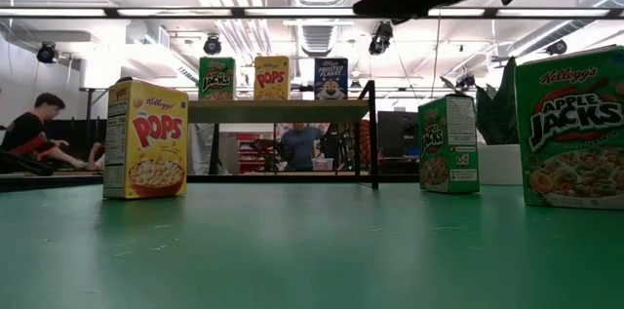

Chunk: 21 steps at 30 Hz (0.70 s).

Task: Stack cereal on shelf
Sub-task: Put the right yellow cereal box on the shelf aligned with the other yellow cereal box

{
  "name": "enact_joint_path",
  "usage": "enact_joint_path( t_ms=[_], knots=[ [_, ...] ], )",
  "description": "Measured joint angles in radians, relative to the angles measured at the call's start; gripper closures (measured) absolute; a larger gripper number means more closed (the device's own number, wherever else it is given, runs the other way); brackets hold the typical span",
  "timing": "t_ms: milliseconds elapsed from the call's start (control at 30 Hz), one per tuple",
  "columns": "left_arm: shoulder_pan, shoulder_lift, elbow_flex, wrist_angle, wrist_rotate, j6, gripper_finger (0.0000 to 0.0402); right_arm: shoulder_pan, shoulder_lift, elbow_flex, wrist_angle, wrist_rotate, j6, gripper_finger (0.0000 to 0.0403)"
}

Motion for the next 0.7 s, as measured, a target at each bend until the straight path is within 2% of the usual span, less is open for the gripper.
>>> enact_joint_path(
  t_ms=[67,133,333,433,533,700],
  knots=[
    [0.001,0.016,0.032,-0.115,0.035,-0.079,0.0402,0.004,0.0,-0.012,0.027,0.0,0.0,0.039],
    [0.01,0.024,0.072,-0.258,0.121,-0.203,0.0402,0.005,0.0,-0.017,0.038,-0.001,0.0,0.039],
    [0.064,0.042,0.166,-0.722,0.42,-0.753,0.0402,0.005,0.0,-0.023,0.042,-0.001,0.0,0.039],
    [0.086,0.051,0.176,-0.889,0.564,-1.004,0.0402,0.005,0.0,-0.023,0.042,-0.001,0.0,0.039],
    [0.098,0.055,0.166,-0.97,0.676,-1.194,0.0401,0.005,0.0,-0.023,0.042,-0.001,0.001,0.039],
    [0.101,0.054,0.162,-0.987,0.767,-1.326,0.0388,0.005,0.0,-0.023,0.041,-0.001,0.001,0.039]
  ],
)
